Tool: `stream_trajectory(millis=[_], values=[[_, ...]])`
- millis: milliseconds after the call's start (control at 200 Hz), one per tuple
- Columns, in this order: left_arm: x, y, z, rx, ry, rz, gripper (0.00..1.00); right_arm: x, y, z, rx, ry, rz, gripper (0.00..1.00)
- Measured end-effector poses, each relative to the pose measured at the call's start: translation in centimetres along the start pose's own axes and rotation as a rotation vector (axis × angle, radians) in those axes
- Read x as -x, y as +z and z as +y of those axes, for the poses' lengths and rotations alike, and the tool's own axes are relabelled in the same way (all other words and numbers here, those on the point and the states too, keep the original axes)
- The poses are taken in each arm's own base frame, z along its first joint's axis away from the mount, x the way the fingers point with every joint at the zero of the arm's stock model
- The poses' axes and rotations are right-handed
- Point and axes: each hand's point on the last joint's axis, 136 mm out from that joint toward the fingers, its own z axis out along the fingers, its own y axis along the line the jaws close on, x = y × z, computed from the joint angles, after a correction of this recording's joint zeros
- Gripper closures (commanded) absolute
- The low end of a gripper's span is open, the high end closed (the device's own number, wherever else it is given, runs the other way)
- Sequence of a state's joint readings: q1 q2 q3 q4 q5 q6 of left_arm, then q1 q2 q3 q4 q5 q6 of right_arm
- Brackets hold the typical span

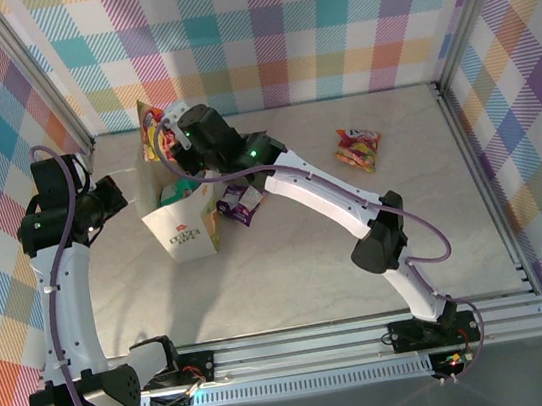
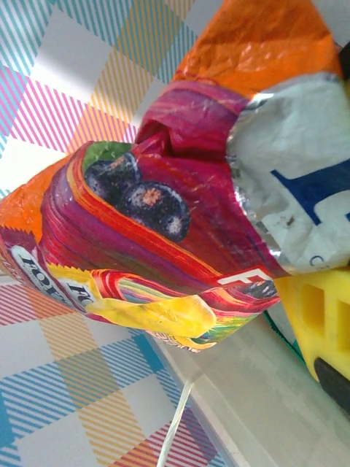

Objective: Place the snacks into the paper bag

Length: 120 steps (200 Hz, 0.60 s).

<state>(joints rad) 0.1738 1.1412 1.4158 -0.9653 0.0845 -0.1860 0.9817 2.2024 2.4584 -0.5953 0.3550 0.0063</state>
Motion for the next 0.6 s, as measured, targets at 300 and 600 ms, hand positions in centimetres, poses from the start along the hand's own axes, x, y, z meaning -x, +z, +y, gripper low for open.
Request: stream_trajectory(millis=[300, 600], values=[[0.0, 0.0, 0.1, 0.004, 0.0, 0.0, 0.96, -1.1, 0.6, -0.1, -0.012, -0.004, 0.031, 0.76], [-0.1, 0.1, 0.2, 0.008, 0.0, 0.001, 0.96, -1.5, 0.6, 0.1, -0.006, 0.032, 0.048, 0.39]])
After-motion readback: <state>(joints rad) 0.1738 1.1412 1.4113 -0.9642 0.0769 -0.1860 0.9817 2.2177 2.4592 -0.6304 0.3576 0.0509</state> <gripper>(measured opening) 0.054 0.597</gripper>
